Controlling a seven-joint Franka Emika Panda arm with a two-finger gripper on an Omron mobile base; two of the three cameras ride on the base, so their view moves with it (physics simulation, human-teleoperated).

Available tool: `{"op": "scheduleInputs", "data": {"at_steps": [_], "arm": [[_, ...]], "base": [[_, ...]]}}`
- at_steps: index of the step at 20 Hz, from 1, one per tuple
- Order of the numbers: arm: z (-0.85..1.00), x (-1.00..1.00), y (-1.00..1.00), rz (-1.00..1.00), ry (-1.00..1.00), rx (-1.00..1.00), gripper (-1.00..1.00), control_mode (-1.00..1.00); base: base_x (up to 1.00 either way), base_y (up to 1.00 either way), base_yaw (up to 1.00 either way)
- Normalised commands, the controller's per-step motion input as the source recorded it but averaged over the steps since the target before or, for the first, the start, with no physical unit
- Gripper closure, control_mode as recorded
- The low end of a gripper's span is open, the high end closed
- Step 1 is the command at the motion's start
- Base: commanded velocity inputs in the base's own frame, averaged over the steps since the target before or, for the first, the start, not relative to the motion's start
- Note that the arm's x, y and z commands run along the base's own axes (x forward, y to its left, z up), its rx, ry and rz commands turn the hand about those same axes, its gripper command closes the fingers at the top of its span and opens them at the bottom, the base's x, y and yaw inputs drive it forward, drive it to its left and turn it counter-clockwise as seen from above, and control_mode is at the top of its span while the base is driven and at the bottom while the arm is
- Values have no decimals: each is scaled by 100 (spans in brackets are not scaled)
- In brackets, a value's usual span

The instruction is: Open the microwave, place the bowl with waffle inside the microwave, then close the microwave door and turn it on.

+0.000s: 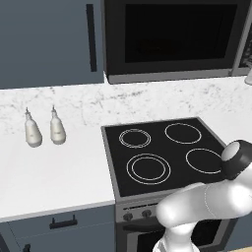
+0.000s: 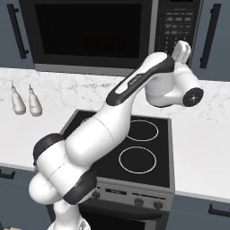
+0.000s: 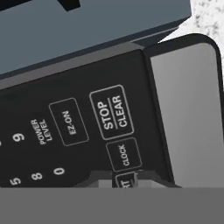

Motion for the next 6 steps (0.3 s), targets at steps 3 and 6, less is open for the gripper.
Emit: {"op": "scheduleInputs", "data": {"at_steps": [3, 6], "arm": [[-1, 14, 9, 0, 0, 0, 100, -100], [0, 0, 2, 0, 0, 0, 100, -100]], "base": [[0, 0, 0], [0, 0, 0]]}}
